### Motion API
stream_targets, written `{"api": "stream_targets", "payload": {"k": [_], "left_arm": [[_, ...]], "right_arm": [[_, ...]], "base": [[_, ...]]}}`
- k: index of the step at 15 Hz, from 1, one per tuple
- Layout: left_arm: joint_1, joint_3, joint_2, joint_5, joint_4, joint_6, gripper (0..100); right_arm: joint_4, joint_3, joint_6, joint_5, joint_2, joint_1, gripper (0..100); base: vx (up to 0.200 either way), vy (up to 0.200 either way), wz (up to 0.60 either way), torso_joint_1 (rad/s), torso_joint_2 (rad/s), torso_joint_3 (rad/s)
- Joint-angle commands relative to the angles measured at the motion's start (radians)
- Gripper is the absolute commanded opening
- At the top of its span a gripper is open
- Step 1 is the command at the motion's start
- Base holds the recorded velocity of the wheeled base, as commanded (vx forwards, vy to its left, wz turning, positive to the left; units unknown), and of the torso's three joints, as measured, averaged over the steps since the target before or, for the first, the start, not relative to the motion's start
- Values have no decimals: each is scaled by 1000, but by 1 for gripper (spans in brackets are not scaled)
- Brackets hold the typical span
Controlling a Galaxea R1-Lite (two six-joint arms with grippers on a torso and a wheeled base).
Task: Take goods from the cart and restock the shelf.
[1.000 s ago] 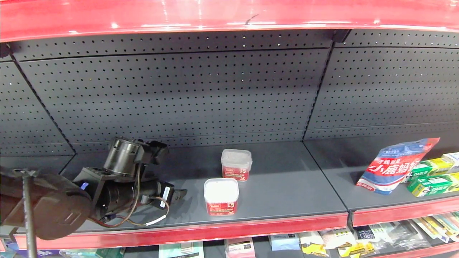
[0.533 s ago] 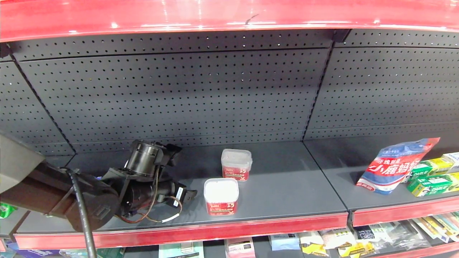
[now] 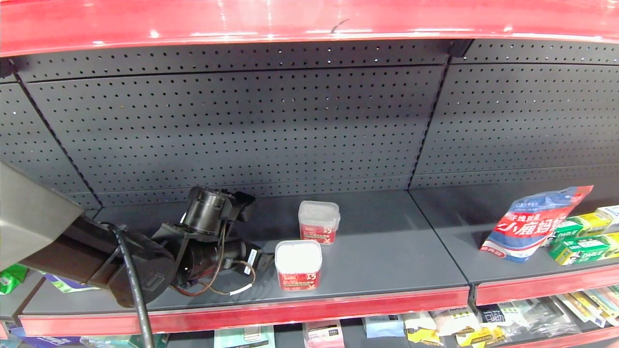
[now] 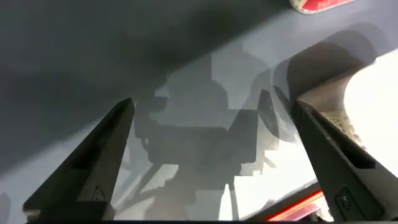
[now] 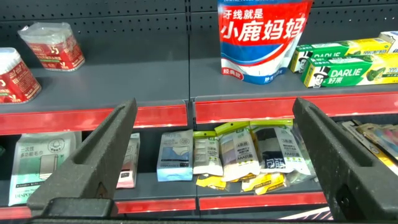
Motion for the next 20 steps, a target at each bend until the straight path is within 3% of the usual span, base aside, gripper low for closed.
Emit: {"api": "stream_targets", "payload": {"k": [1, 20], "left_arm": [[0, -3, 17, 0, -27, 0, 100], [-50, -27, 37, 6, -59, -2, 100]], "right_arm": [[0, 0, -1, 0, 1, 0, 100], [0, 0, -1, 0, 1, 0, 100]], "base": [[0, 0, 0, 0, 0, 0], [0, 0, 0, 0, 0, 0]]}}
